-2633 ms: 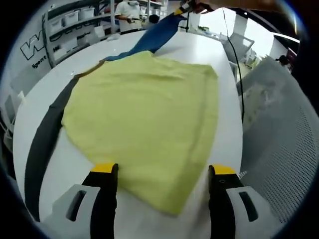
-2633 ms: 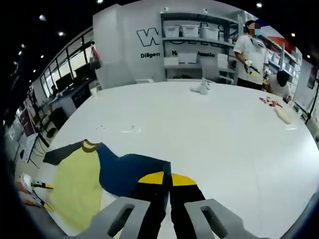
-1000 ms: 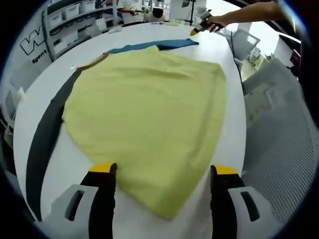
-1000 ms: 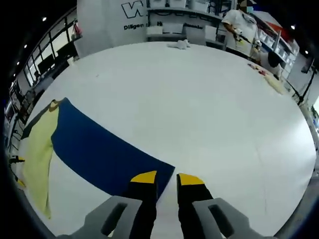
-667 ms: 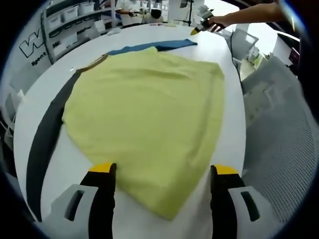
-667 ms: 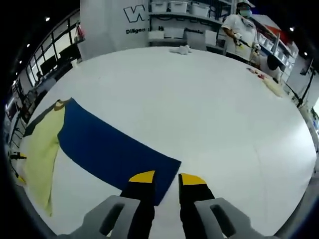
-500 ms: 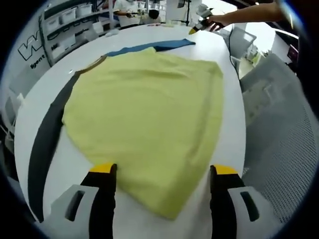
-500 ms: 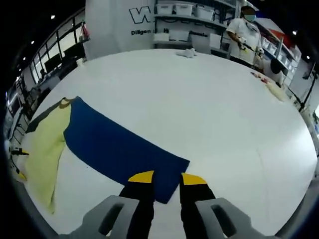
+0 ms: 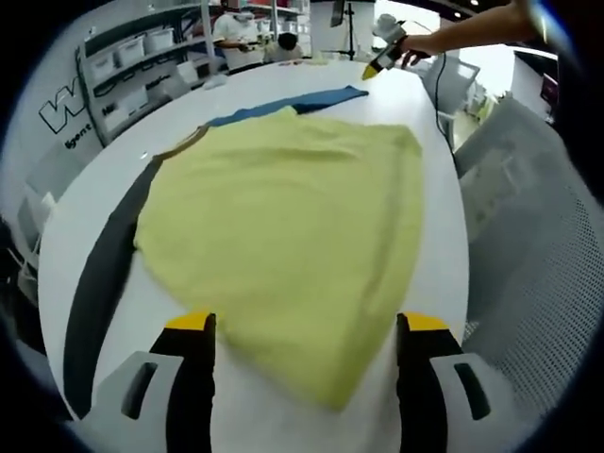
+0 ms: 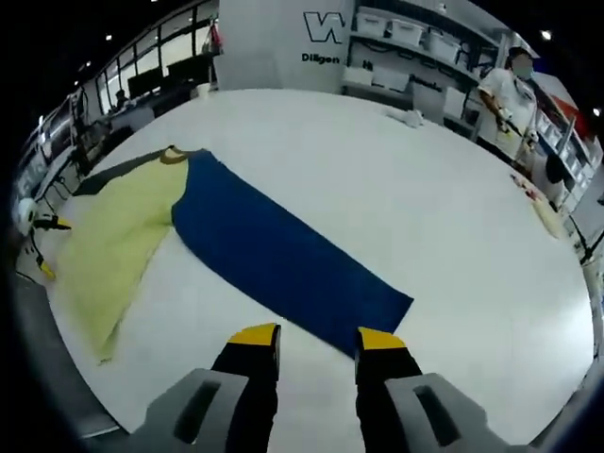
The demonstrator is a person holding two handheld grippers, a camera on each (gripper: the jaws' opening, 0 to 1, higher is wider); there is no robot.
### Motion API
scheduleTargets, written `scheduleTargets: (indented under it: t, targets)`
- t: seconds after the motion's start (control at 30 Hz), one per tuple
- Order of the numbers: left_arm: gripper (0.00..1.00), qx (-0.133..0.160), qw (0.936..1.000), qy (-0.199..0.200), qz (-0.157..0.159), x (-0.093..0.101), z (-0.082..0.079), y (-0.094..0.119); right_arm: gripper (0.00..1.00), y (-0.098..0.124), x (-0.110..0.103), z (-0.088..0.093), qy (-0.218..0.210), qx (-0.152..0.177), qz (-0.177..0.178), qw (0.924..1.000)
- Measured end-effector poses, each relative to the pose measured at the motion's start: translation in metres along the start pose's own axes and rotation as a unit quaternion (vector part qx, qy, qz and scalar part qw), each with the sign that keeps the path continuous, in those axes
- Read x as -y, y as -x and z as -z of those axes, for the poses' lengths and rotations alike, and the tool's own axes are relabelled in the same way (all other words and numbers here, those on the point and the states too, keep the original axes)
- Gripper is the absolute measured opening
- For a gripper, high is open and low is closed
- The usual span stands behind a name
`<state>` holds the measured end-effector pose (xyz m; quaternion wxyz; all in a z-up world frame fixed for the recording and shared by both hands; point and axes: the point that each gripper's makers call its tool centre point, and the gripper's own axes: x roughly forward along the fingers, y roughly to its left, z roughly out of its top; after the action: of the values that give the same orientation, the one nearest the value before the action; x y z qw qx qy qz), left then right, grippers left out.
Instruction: Fold the garment on the visible template until the final outline fits inside the template.
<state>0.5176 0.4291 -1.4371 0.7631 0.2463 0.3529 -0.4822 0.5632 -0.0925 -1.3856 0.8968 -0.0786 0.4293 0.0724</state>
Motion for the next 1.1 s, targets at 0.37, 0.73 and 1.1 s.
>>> scheduleTargets:
  t: [0.37, 0.73, 1.1]
  targets:
    - [0.80, 0.002, 0.9997, 0.021, -0.009, -0.006, 0.013, 0.012, 0.40, 0.002, -0.044, -0.002, 0.024, 0.012, -0.054, 0.9982]
    - [0.68, 0.000, 0.9984, 0.056, 0.007, 0.005, 0.023, 0.020, 0.49, 0.006, -0.097, 0.010, 0.045, 0.011, -0.131, 0.9903]
    - [0.50, -0.008, 0.9967, 0.076, 0.028, 0.016, 0.028, 0.022, 0.46, 0.008, -0.158, 0.030, 0.075, 0.008, -0.224, 0.9717]
